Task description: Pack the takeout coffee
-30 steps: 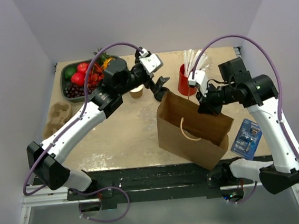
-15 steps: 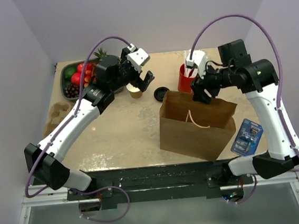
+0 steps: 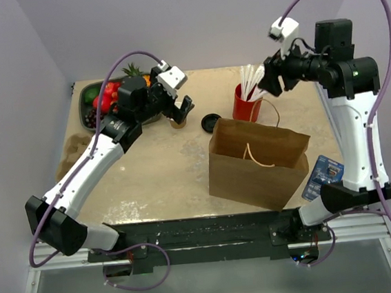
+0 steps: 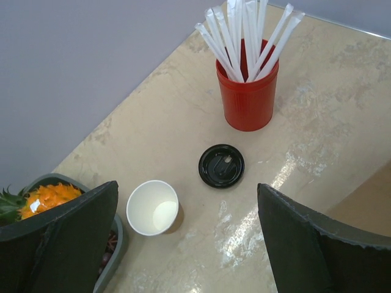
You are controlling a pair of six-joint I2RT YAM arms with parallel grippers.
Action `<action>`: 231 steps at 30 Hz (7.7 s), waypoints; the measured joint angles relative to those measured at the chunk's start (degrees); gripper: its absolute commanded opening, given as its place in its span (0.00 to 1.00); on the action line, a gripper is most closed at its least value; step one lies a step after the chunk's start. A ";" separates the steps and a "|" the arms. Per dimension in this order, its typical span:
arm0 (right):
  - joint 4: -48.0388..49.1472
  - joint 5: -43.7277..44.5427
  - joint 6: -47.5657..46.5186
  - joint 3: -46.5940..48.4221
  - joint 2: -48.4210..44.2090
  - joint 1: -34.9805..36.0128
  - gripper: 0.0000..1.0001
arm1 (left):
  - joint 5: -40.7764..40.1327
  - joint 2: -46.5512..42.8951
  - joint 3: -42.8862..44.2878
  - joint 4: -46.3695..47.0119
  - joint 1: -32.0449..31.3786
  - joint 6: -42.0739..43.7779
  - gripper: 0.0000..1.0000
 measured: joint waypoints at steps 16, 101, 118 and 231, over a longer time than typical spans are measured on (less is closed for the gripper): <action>25.99 7.63 12.59 -20.41 4.83 -8.66 0.29 | 0.33 0.31 -0.63 -5.49 1.88 1.53 1.00; 35.34 7.26 17.40 -13.81 19.19 -11.56 0.36 | 2.25 4.85 0.02 -8.17 4.15 4.57 1.00; 33.90 9.60 17.53 -17.22 13.88 -14.27 0.39 | 2.12 4.94 0.02 -8.48 4.35 4.57 1.00; 26.67 34.60 23.28 -13.18 -6.80 -15.72 0.99 | -14.12 3.76 9.94 -3.21 15.56 -6.60 1.00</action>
